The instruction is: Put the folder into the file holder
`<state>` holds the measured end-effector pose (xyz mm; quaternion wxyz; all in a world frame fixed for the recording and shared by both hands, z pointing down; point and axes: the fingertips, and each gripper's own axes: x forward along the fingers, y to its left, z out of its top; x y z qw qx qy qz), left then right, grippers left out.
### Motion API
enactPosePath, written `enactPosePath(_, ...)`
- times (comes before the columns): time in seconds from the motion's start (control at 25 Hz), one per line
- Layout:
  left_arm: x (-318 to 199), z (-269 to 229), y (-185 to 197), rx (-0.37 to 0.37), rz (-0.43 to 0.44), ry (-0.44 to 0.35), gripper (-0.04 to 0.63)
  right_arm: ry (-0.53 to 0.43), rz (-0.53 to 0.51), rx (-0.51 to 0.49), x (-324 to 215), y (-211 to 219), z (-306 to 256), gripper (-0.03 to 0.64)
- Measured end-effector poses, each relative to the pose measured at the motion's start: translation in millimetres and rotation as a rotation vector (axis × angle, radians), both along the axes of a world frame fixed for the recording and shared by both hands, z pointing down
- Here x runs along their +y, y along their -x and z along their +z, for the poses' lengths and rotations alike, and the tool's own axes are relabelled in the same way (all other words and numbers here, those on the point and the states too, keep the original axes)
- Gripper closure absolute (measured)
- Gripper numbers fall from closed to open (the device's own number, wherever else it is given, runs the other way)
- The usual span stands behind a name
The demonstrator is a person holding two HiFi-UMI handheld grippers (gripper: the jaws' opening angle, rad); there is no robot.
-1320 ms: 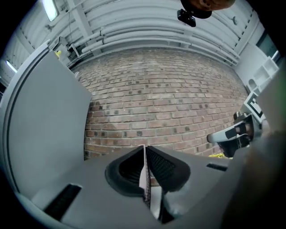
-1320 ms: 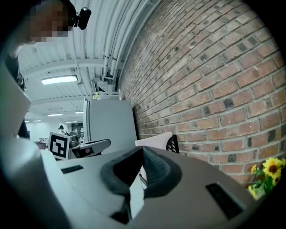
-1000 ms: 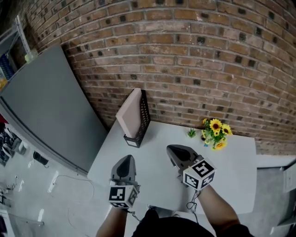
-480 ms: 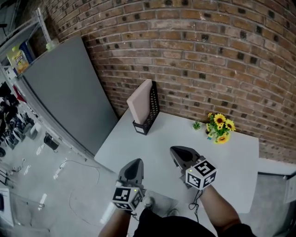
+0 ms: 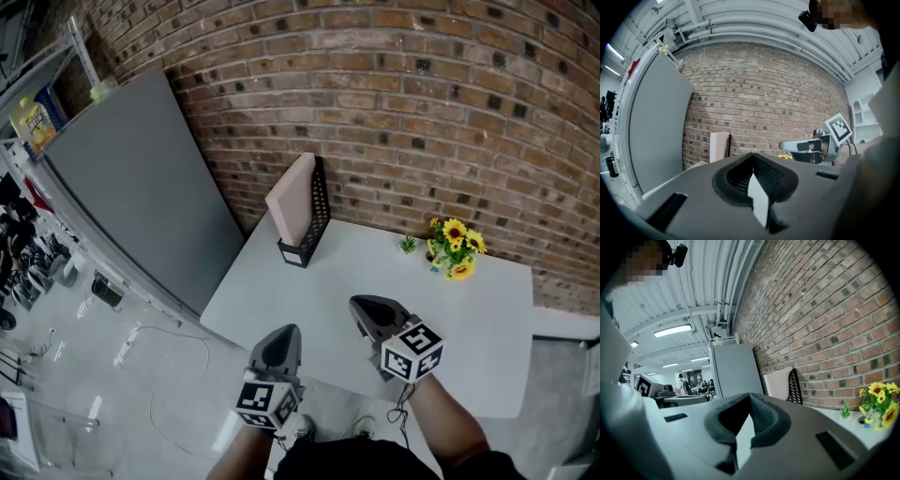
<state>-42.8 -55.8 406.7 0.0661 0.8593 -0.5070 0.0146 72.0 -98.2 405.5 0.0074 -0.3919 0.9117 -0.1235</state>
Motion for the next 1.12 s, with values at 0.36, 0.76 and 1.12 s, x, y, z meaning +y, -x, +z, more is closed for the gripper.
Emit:
enactPosePath(0.36,-23,8,35,0.053,0.078,0.027,0.589,0.024,0.094,0.038,-7,27,7,0.614)
enactPosePath(0.76,-29,13,59,0.080,0.134,0.031,0.589,0.030,0.153,0.066,-7,48,8,0.614)
enactPosePath(1.12,-24,7,72,0.083,0.161,0.019,0.589,0.021,0.182,0.065,2,59,3,0.614)
